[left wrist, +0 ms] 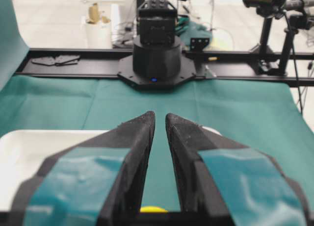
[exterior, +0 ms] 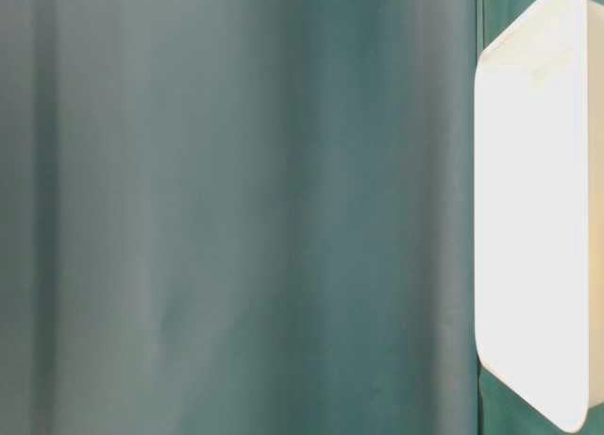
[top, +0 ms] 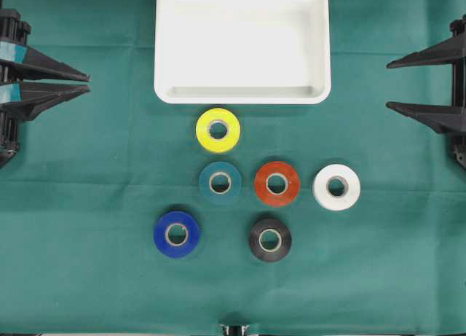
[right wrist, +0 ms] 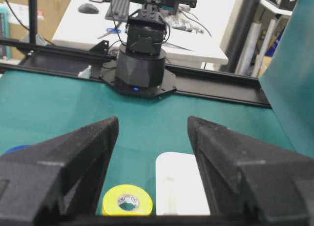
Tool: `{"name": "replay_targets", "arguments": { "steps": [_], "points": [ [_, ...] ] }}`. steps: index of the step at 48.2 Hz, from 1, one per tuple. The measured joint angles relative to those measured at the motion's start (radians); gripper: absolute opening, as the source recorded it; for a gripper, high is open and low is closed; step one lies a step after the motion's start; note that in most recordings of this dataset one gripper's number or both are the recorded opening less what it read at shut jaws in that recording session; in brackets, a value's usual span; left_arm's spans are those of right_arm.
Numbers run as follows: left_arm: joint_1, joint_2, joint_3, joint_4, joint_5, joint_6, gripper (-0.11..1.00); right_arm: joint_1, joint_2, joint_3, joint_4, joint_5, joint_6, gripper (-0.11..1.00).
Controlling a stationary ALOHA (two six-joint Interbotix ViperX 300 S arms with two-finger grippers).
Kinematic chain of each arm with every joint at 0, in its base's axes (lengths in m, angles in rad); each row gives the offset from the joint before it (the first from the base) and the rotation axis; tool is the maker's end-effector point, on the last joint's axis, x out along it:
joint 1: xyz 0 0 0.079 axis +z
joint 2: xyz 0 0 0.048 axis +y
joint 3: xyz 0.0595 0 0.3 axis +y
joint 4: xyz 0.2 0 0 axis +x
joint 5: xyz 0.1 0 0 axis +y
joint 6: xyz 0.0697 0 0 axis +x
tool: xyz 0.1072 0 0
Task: Put the tape alternately from left to right into the white case.
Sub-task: 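Move both grippers inward from rest toward the tape rolls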
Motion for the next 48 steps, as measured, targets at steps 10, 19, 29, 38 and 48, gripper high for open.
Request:
{"name": "replay_targets", "arguments": {
  "steps": [10, 19, 29, 38, 48],
  "points": [
    [-0.005, -0.002, 0.005, -0.015, -0.009, -0.003, 0.02, -0.003, 0.000, 0.017, -0.002, -0.003, 0.009, -0.05],
    [-0.017, -0.003, 0.009, -0.018, -0.009, -0.003, 0.02, -0.005, 0.000, 0.020, 0.000, -0.005, 0.008, -0.09],
    [-0.025, -0.002, 0.009, -0.018, -0.011, -0.003, 0.02, -0.005, 0.000, 0.020, 0.000, -0.005, 0.009, -0.09],
    [-0.054, 0.015, 0.009, -0.018, -0.011, -0.005, 0.06, -0.003, 0.009, 0.023, 0.000, -0.005, 0.009, 0.01],
    [-0.067, 0.049, 0.023, -0.018, -0.011, 0.000, 0.58, -0.005, 0.023, 0.034, -0.002, -0.005, 0.009, 0.47]
  ]
}}
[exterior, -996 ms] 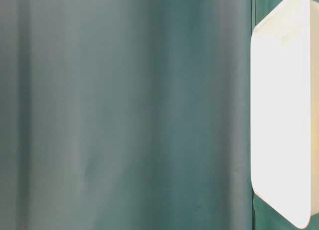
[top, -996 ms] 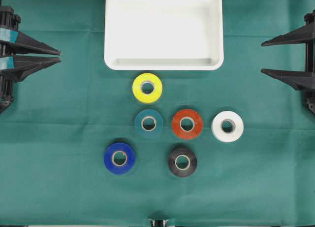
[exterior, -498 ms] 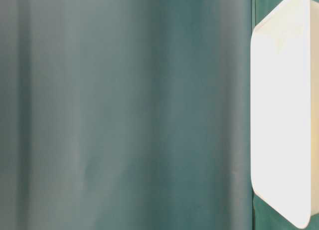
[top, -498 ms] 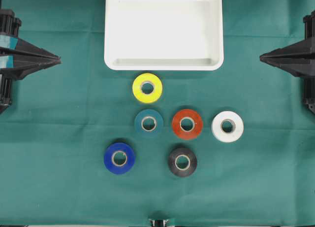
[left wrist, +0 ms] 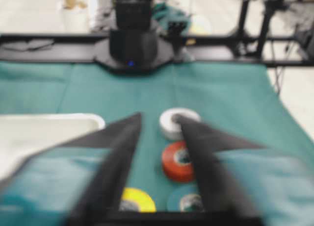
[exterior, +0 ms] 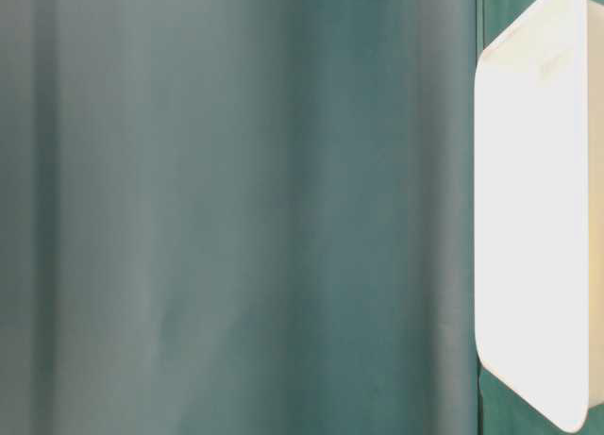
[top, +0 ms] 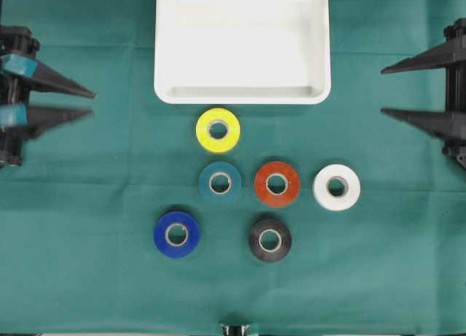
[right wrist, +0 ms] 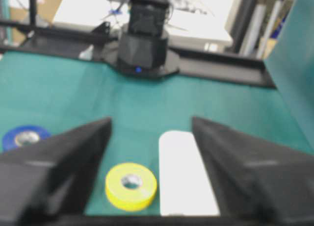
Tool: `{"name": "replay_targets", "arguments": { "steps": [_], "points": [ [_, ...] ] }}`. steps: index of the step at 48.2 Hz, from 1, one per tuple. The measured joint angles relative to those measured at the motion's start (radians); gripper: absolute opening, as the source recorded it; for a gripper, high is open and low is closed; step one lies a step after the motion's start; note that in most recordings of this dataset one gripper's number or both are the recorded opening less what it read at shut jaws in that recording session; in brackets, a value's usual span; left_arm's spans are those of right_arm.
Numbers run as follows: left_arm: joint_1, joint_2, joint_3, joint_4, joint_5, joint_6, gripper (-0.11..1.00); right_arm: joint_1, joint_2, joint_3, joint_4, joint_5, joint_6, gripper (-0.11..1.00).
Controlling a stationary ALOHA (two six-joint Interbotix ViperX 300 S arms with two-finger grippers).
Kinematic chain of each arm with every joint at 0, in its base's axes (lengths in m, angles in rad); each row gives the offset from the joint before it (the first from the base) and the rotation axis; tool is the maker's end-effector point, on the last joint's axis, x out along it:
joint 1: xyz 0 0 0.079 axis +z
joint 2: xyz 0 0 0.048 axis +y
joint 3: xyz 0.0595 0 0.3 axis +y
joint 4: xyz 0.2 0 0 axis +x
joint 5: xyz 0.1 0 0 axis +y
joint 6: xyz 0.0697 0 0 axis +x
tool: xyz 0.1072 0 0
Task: Put the tape alternately from left to right into the white case.
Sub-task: 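Move both grippers inward from rest toward the tape rolls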
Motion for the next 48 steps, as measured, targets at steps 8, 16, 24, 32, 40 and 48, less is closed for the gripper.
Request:
{"name": "replay_targets", "arguments": {
  "steps": [8, 16, 24, 32, 40, 48],
  "points": [
    [-0.002, 0.038, 0.000, 0.000, 0.000, 0.002, 0.85, -0.002, 0.008, 0.000, 0.002, -0.002, 0.000, 0.83],
    [-0.002, 0.081, -0.003, 0.000, 0.000, 0.000, 0.86, -0.002, 0.028, 0.000, 0.002, -0.003, 0.000, 0.82],
    [-0.002, 0.156, -0.021, -0.002, 0.000, -0.002, 0.86, -0.003, 0.086, 0.000, 0.002, -0.005, -0.002, 0.82],
    [-0.002, 0.252, -0.060, -0.002, 0.014, -0.003, 0.85, -0.005, 0.163, -0.015, 0.002, -0.008, 0.000, 0.82],
    [-0.002, 0.341, -0.106, -0.003, 0.066, -0.002, 0.86, -0.005, 0.242, -0.044, 0.000, -0.008, 0.000, 0.82],
    [-0.002, 0.430, -0.163, -0.005, 0.133, -0.002, 0.86, -0.005, 0.302, -0.072, 0.002, -0.008, 0.002, 0.82]
  ]
}}
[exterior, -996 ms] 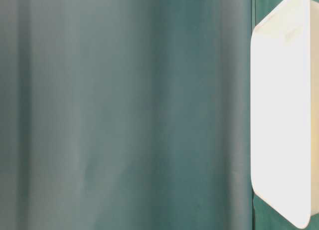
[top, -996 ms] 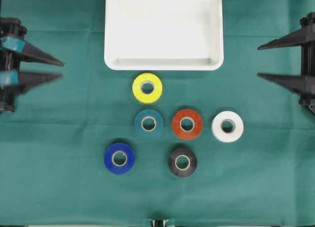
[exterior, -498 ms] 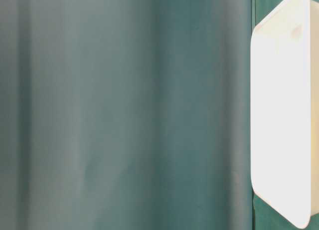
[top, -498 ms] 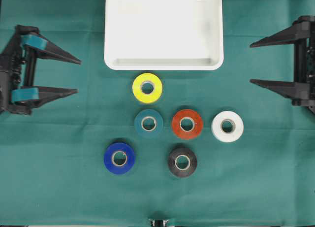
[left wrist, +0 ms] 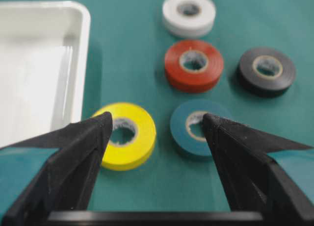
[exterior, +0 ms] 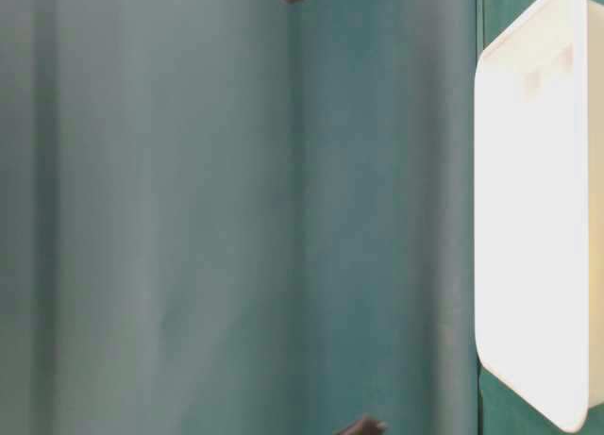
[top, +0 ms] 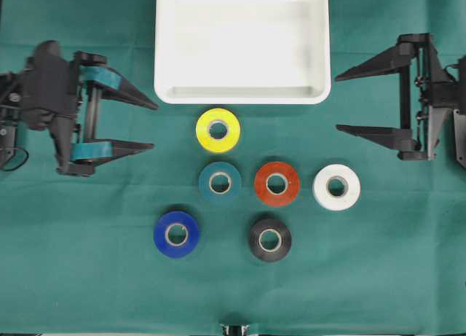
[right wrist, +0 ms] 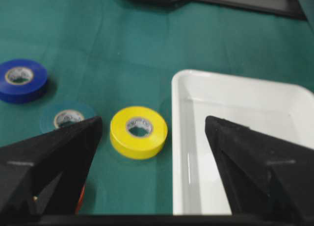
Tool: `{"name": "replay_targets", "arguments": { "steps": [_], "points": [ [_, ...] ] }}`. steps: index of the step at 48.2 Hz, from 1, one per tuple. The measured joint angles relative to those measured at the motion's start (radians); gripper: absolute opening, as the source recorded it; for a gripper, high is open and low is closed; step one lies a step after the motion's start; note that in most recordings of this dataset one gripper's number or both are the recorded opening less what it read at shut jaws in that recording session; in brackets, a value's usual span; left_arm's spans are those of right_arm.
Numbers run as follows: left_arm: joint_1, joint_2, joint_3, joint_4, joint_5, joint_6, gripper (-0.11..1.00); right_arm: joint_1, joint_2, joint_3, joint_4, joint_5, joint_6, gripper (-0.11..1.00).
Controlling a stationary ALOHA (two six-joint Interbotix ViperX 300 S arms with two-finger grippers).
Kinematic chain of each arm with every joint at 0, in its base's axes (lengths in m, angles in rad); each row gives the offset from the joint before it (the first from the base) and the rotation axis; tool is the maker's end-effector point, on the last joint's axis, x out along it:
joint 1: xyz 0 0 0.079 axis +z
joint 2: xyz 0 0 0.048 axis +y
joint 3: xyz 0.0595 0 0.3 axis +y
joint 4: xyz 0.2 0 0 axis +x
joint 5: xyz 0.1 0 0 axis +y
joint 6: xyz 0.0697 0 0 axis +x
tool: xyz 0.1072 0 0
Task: Put the tape alternately from left to right into the white case.
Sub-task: 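Move both grippers inward from rest toward the tape rolls, then lower the right gripper onto the white tape roll and grasp its core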
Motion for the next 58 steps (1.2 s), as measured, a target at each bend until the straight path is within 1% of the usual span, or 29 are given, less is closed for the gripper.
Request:
{"name": "replay_targets", "arguments": {
  "steps": [7, 17, 32, 45, 58],
  "points": [
    [0.000, 0.071, -0.048, 0.002, 0.054, 0.000, 0.85, 0.000, 0.052, -0.020, 0.000, 0.005, 0.003, 0.82],
    [0.000, 0.163, -0.106, 0.000, 0.124, 0.000, 0.85, 0.000, 0.140, -0.057, 0.000, 0.041, 0.028, 0.82],
    [0.000, 0.264, -0.167, 0.000, 0.183, -0.002, 0.85, 0.000, 0.285, -0.112, 0.000, 0.057, 0.040, 0.83],
    [0.000, 0.295, -0.183, 0.000, 0.206, -0.002, 0.85, 0.000, 0.367, -0.155, 0.000, 0.095, 0.040, 0.82],
    [0.000, 0.298, -0.183, 0.002, 0.206, -0.002, 0.85, 0.000, 0.376, -0.158, 0.000, 0.098, 0.041, 0.82]
  ]
}}
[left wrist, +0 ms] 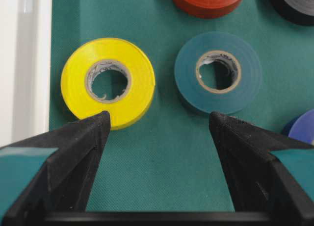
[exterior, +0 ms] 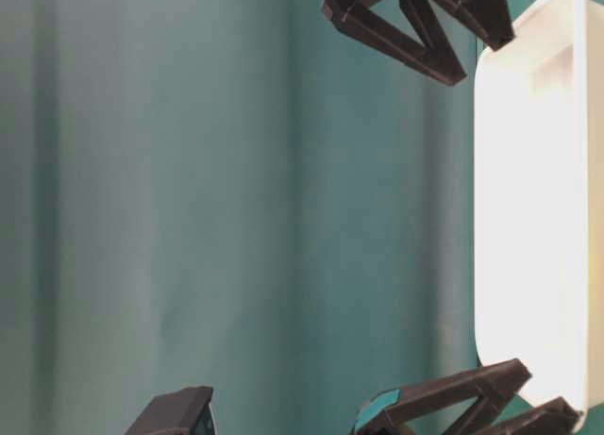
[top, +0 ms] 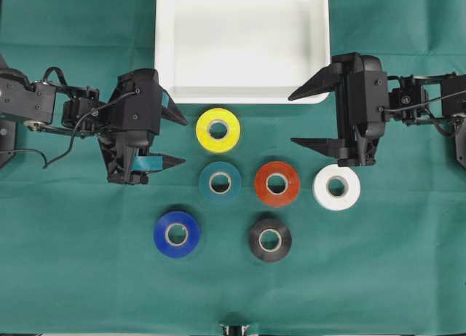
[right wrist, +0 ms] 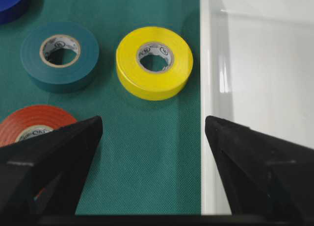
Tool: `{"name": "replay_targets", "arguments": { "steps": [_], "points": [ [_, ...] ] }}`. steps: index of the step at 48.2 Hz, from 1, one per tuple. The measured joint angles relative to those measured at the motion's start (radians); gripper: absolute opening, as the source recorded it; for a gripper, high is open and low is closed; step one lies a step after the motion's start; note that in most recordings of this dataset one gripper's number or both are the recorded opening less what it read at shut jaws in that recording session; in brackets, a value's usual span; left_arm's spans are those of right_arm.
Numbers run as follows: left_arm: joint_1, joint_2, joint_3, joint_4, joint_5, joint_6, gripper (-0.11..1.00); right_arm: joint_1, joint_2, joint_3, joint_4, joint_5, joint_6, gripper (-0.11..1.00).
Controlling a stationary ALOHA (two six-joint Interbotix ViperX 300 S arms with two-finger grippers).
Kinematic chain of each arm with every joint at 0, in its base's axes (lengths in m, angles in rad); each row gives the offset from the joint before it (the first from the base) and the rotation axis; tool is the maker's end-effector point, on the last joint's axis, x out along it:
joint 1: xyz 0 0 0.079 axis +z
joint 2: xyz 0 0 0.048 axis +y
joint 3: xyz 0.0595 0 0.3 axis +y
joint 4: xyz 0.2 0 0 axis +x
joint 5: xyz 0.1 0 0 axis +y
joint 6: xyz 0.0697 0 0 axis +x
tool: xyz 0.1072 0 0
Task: Put the tape alternately from left to right into the white case.
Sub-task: 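Lower the right gripper onto the white tape roll and grasp its core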
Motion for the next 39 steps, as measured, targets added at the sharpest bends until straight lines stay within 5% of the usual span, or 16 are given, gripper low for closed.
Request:
{"name": "replay_targets", "arguments": {
  "steps": [18, 39],
  "points": [
    [0.000, 0.000, 0.000, -0.002, 0.000, 0.002, 0.85, 0.000, 0.000, 0.000, 0.000, 0.000, 0.000, 0.82],
    [0.000, -0.002, 0.000, -0.002, 0.000, 0.002, 0.85, 0.051, 0.000, 0.000, 0.000, 0.037, 0.083, 0.82]
  ]
}}
